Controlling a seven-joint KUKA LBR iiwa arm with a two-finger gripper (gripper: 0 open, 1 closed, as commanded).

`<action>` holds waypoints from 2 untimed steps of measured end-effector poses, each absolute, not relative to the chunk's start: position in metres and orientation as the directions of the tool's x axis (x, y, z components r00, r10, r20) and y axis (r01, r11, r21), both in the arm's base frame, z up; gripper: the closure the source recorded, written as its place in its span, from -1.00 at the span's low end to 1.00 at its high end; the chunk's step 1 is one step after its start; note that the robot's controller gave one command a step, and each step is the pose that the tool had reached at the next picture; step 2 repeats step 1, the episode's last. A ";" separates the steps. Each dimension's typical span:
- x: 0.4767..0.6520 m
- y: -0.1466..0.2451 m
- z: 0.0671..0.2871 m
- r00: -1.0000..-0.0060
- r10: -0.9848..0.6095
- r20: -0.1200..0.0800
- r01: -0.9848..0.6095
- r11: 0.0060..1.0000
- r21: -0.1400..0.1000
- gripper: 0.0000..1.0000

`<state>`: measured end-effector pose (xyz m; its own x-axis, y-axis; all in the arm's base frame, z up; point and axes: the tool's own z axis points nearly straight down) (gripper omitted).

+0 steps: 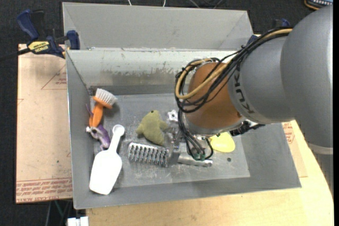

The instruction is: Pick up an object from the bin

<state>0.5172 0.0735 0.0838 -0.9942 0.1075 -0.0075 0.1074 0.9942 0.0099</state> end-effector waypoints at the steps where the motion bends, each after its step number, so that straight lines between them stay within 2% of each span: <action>1: 0.514 0.073 0.123 -0.994 0.107 0.003 0.107 0.994 0.008 1.00; 2: 0.514 0.073 0.123 -0.994 0.107 0.003 0.107 0.994 0.008 1.00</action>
Offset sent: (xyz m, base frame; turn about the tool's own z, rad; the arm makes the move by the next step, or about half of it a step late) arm -0.0028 -0.0003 0.1109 0.0002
